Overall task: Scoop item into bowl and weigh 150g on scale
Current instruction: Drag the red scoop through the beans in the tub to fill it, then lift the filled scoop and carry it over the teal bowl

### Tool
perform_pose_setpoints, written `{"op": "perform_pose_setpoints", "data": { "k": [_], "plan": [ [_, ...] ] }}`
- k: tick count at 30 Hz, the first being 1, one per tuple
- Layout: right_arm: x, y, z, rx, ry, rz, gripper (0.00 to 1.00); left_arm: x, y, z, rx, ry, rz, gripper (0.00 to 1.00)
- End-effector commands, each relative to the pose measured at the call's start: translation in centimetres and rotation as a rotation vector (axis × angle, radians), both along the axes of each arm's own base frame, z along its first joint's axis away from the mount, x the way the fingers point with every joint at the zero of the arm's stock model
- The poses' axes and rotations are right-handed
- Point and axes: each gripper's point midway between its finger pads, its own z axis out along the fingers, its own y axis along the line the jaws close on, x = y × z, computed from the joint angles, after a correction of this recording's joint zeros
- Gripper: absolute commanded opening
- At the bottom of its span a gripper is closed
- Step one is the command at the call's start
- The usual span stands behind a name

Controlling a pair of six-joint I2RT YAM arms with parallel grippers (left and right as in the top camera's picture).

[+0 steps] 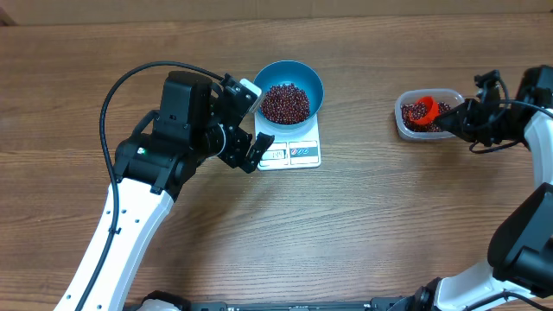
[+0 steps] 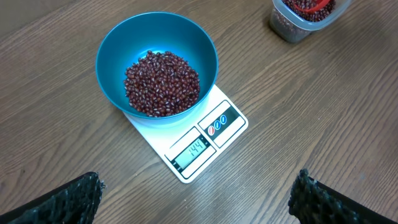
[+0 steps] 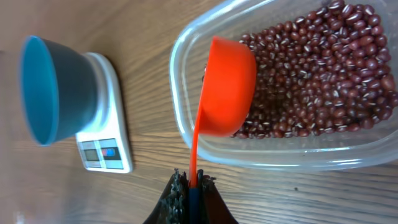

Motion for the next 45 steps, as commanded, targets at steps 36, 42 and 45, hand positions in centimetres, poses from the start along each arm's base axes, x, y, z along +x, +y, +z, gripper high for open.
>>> {"op": "perform_pose_setpoints", "data": {
  "k": [36, 42, 45],
  "plan": [
    [1.9, 22.9, 12.2, -0.024, -0.417, 0.457, 0.04, -0.1, -0.2, 1.0, -0.006, -0.032, -0.025, 1.0],
    [2.0, 24.1, 11.9, -0.08, -0.434, 0.469, 0.04, -0.1, -0.2, 1.0, -0.006, -0.032, -0.025, 1.0],
    [2.0, 24.3, 12.0, -0.08, -0.44, 0.471, 0.04, -0.1, -0.2, 1.0, -0.006, -0.032, -0.025, 1.0]
  ]
}}
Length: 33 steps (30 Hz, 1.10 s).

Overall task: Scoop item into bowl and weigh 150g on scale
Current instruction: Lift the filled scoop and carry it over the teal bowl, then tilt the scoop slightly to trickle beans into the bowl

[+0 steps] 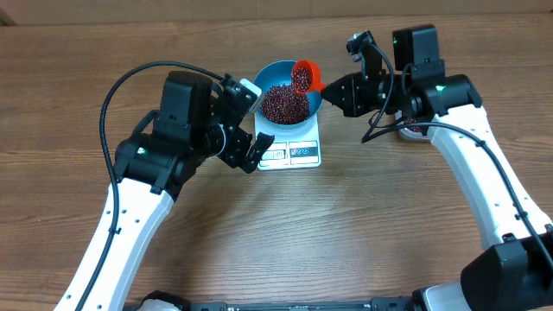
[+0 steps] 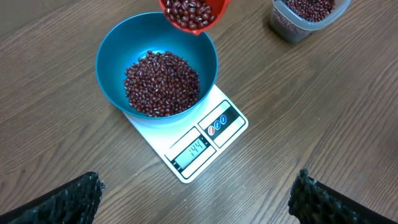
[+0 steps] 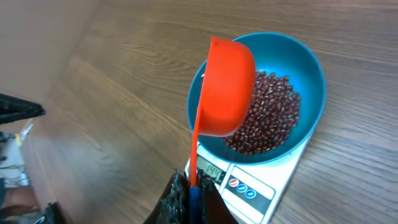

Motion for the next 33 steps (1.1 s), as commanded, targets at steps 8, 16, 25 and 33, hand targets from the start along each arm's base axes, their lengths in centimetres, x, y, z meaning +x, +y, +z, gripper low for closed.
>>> {"op": "perform_pose_setpoints", "data": {
  "k": [8, 16, 25, 33],
  "plan": [
    [0.4, 1.0, 2.0, -0.019, -0.103, 0.018, 0.04, -0.1, -0.2, 1.0, -0.006, -0.032, -0.025, 1.0],
    [1.0, 1.2, 1.8, -0.077, -0.138, -0.011, 0.04, -0.1, -0.2, 1.0, -0.007, -0.032, -0.025, 1.0],
    [0.9, 1.2, 1.7, -0.078, -0.135, -0.011, 0.04, -0.1, -0.2, 1.0, -0.006, -0.032, -0.025, 1.0],
    [0.9, 1.2, 1.7, -0.079, -0.136, -0.011, 0.04, -0.1, -0.2, 1.0, -0.007, -0.032, -0.025, 1.0]
  ]
}}
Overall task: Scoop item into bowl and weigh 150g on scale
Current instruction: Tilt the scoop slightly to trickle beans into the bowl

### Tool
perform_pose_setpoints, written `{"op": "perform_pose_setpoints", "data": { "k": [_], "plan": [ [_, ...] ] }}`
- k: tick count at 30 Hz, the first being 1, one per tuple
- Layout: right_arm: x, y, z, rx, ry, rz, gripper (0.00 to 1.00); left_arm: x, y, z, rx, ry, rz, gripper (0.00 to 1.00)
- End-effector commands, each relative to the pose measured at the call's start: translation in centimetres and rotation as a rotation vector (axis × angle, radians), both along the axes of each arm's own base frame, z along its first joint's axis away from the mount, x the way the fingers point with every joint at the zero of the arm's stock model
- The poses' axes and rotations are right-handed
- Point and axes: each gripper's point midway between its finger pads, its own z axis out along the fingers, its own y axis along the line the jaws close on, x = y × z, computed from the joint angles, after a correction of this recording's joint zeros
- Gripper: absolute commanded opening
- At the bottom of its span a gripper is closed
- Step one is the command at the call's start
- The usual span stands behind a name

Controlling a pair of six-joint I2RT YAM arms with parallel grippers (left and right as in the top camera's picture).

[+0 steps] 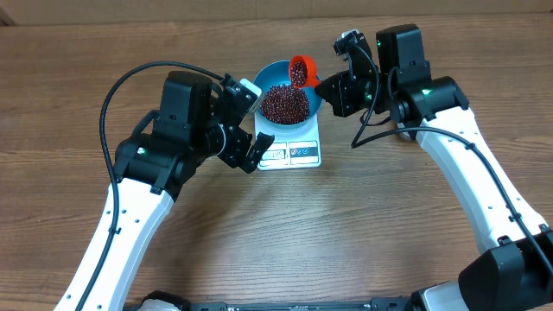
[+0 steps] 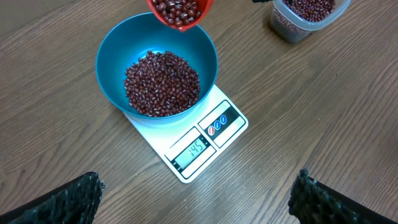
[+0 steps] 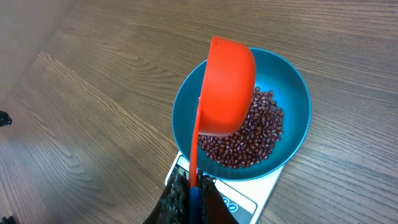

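Observation:
A blue bowl (image 1: 304,76) of red beans (image 2: 163,83) stands on the white scale (image 2: 219,138), whose display (image 2: 196,149) reads 145. My right gripper (image 3: 193,186) is shut on the handle of an orange scoop (image 3: 227,87), which holds beans and hangs over the bowl's far rim (image 1: 300,69). The left gripper (image 2: 199,205) is open and empty, hovering near the scale's front; its fingers (image 2: 59,202) show at the bottom corners. The clear bean tub (image 2: 305,15) sits at the far right.
The wooden table (image 1: 346,233) carries only the scale, bowl and tub. The left arm (image 1: 186,121) sits close to the scale's left side, and the right arm (image 1: 415,86) reaches over the tub's place.
The scoop has shifted slightly left over the bowl's far rim. The scale reading rose from 144 to 145. The left gripper stayed put.
First the right gripper held the scoop in the tub of beans, with the scale at 144. Then the loaded scoop was above the bowl's rim, reading unchanged. Now it hangs a bit further left and the display shows 145.

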Motion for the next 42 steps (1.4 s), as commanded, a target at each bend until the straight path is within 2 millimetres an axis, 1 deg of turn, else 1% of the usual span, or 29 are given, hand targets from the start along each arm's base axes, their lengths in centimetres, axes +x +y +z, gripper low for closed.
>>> {"op": "perform_pose_setpoints", "data": {
  "k": [1, 7, 11, 17, 19, 21, 22, 26, 29, 42],
  "plan": [
    [0.2, 0.0, 1.8, 0.005, -0.054, 0.003, 0.04, -0.1, -0.2, 1.0, -0.006, -0.032, -0.025, 1.0],
    [0.3, -0.2, 1.7, -0.008, -0.057, -0.004, 0.04, -0.1, -0.2, 1.0, -0.006, -0.032, -0.025, 0.99],
    [-0.2, -0.3, 1.3, -0.05, -0.078, 0.046, 0.04, -0.1, -0.2, 1.0, -0.006, -0.032, -0.025, 1.0],
    [0.8, -1.4, 1.0, -0.083, -0.068, -0.047, 0.04, -0.1, -0.2, 1.0, -0.006, -0.032, -0.025, 1.0],
    [0.4, -1.1, 1.0, -0.076, -0.067, -0.022, 0.04, -0.1, -0.2, 1.0, -0.006, -0.032, -0.025, 1.0],
    [-0.5, -0.1, 1.0, -0.077, -0.093, 0.082, 0.04, -0.1, -0.2, 1.0, -0.006, -0.032, -0.025, 1.0],
    [-0.7, 0.1, 1.0, -0.084, -0.097, 0.091, 0.04, -0.1, -0.2, 1.0, -0.006, -0.032, -0.025, 1.0],
    [0.2, -0.6, 0.7, -0.113, -0.084, -0.003, 0.04, -0.1, -0.2, 1.0, -0.006, -0.032, -0.025, 1.0],
    [-0.2, -0.2, 0.7, -0.116, -0.097, 0.044, 0.04, -0.1, -0.2, 1.0, -0.006, -0.032, -0.025, 1.0],
    [-0.1, -0.3, 0.6, -0.108, -0.082, 0.023, 0.04, -0.1, -0.2, 1.0, -0.006, -0.032, -0.025, 1.0]
  ]
}}
